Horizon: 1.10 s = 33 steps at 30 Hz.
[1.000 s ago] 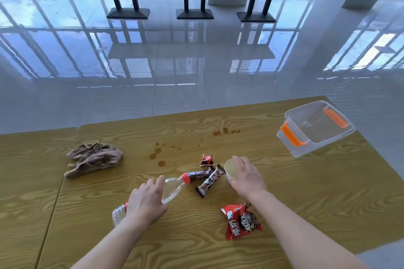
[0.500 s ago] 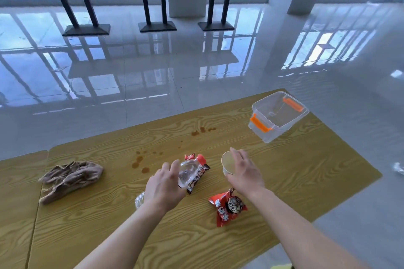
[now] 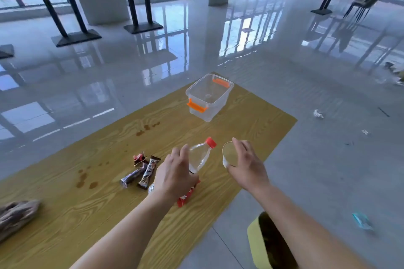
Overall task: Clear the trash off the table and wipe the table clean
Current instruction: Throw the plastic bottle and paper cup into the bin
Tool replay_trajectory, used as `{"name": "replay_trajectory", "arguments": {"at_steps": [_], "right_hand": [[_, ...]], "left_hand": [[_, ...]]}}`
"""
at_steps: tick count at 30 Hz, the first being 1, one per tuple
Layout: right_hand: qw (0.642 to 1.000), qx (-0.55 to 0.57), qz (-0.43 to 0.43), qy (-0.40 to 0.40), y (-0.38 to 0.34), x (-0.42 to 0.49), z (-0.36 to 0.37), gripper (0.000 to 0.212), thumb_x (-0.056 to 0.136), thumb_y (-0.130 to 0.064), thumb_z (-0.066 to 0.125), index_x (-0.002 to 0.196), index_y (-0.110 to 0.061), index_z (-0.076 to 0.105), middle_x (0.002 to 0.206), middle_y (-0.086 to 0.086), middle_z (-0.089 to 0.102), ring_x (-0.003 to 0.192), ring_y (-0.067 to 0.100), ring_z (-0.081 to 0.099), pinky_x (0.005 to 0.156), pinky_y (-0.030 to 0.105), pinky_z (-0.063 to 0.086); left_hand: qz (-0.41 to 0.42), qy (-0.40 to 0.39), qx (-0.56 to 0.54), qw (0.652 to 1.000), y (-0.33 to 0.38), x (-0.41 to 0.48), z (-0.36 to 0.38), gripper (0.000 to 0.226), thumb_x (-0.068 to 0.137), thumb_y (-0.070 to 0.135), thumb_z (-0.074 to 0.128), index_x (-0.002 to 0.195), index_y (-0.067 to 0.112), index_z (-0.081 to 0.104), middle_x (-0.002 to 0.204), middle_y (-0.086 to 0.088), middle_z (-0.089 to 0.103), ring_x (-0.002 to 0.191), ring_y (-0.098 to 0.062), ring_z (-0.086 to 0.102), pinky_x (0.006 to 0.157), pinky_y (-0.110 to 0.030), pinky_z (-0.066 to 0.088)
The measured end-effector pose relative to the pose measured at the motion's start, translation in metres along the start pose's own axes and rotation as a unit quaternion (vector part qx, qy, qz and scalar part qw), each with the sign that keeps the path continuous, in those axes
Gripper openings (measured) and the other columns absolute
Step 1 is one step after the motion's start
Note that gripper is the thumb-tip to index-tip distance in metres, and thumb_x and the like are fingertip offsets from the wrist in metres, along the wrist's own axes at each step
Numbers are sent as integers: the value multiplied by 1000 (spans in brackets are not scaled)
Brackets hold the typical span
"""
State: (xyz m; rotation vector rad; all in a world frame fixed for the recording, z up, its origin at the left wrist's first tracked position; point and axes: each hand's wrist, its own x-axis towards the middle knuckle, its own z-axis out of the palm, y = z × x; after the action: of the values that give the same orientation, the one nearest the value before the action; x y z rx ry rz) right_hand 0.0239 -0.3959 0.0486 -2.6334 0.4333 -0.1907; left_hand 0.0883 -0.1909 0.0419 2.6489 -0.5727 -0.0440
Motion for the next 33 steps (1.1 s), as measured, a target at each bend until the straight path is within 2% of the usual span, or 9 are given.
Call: {"name": "replay_trajectory", "arguments": {"at_steps": [3, 9, 14, 17, 21, 25, 29, 33], "right_hand": [[999, -1, 27, 26, 38, -17, -27, 76, 85, -29, 71, 148, -16, 31, 141, 3, 40, 122, 27, 52, 85, 36, 48], [996, -1, 85, 32, 128, -44, -68, 80, 81, -25, 72, 149, -14, 31, 136, 6, 42, 119, 28, 53, 88, 32, 46], [989, 14, 145, 0, 215, -68, -80, 79, 81, -26, 70, 149, -17, 30, 137, 4, 40, 119, 28, 53, 89, 33, 46], [984, 10, 175, -36, 267, -85, -75, 81, 82, -28, 69, 150, -17, 27, 139, 5, 38, 120, 29, 52, 91, 34, 45], [972, 18, 226, -67, 325, -110, -57, 81, 83, -27, 68, 151, -18, 25, 140, 5, 37, 119, 28, 52, 91, 33, 46], [956, 37, 279, -88, 372, -127, -23, 83, 83, -26, 68, 152, -19, 22, 141, 3, 35, 121, 26, 51, 93, 33, 46], [939, 46, 321, -115, 418, -139, 35, 82, 84, -26, 67, 152, -20, 20, 140, 5, 32, 121, 28, 50, 92, 33, 45], [924, 56, 353, -139, 463, -146, 97, 77, 86, -24, 64, 149, -21, 21, 137, 7, 30, 119, 30, 50, 88, 30, 43]], "left_hand": [[29, -16, -16, 999, 45, 6, 14, 81, 73, 40, 64, 144, 26, 29, 121, 1, 51, 109, -23, 54, 76, -35, 48], [74, -38, -29, 996, 139, 9, 54, 81, 75, 42, 63, 145, 28, 25, 115, 0, 53, 102, -23, 56, 73, -36, 50], [57, -82, -64, 993, 213, 0, 113, 77, 76, 51, 61, 143, 34, 28, 118, 4, 53, 102, -24, 58, 72, -33, 46], [50, -113, -75, 990, 245, -6, 157, 75, 78, 46, 61, 144, 32, 29, 127, 3, 53, 104, -21, 59, 69, -28, 40], [45, -156, -84, 983, 274, -9, 218, 78, 80, 43, 66, 147, 30, 28, 139, 3, 51, 111, -18, 58, 70, -22, 38], [14, -211, -126, 969, 285, -3, 285, 76, 77, 43, 71, 142, 33, 33, 131, 7, 55, 98, -10, 53, 65, -17, 38], [-35, -275, -171, 945, 279, 2, 371, 75, 74, 36, 77, 138, 34, 39, 119, 8, 57, 96, -12, 56, 66, -22, 44], [-72, -303, -194, 930, 268, 4, 460, 79, 67, 35, 82, 136, 31, 43, 124, 5, 55, 108, -19, 54, 88, -39, 50]]}}
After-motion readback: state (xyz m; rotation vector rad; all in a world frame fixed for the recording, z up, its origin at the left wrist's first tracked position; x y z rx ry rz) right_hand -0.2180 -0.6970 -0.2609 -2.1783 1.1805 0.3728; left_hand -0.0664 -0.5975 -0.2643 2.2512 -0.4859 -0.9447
